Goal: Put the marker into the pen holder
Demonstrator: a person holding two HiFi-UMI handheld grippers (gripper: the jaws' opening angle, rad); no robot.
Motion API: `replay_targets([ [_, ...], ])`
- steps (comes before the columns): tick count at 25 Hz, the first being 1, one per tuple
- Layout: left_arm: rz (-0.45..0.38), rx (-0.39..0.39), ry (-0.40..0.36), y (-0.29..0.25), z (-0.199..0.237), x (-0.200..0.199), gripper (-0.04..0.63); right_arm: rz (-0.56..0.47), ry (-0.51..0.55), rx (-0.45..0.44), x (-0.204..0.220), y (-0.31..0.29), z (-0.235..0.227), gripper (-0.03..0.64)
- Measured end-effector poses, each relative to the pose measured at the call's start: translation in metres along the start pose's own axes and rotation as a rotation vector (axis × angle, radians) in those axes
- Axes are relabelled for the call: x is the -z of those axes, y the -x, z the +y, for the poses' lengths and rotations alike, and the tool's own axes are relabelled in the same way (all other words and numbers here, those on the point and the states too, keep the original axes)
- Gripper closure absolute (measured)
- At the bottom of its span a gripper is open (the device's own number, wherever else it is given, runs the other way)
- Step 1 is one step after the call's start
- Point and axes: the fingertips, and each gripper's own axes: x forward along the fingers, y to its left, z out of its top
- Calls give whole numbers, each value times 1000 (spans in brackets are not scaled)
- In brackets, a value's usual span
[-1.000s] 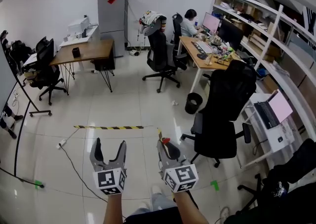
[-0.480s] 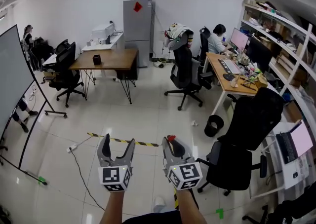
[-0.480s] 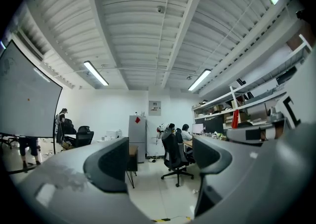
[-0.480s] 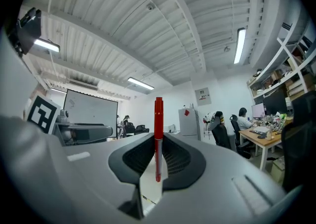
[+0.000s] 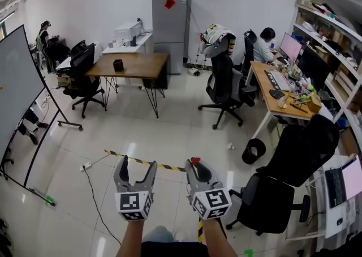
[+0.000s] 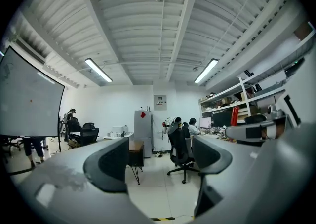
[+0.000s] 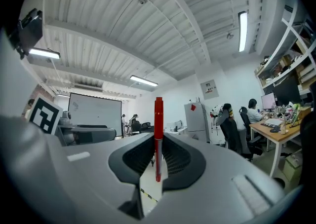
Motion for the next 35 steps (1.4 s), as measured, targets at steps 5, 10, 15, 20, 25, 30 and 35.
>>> replay_targets([
  [5, 5, 1, -1, -29, 7, -1, 190, 0, 5, -16, -2, -25, -8, 566],
  [10, -11, 33, -3, -66, 7, -5, 190, 4, 14, 27, -1, -43, -30, 566],
  [15, -23, 76, -3, -106, 14, -7, 190, -9, 20, 69, -6, -70, -50, 566],
  [20, -49, 100, -6, -148, 38, -21, 190, -27, 43, 83, -19, -114, -54, 566],
  [25, -58, 124, 7, -182, 65, -27, 190, -25, 48, 107, -23, -156, -52, 566],
  [30, -50, 138, 11, -212, 95, -24, 190, -20, 47, 140, -22, -194, -57, 566],
  [35, -32, 118, 1, -236, 127, -15, 190, 4, 48, 137, -15, -234, -59, 566],
])
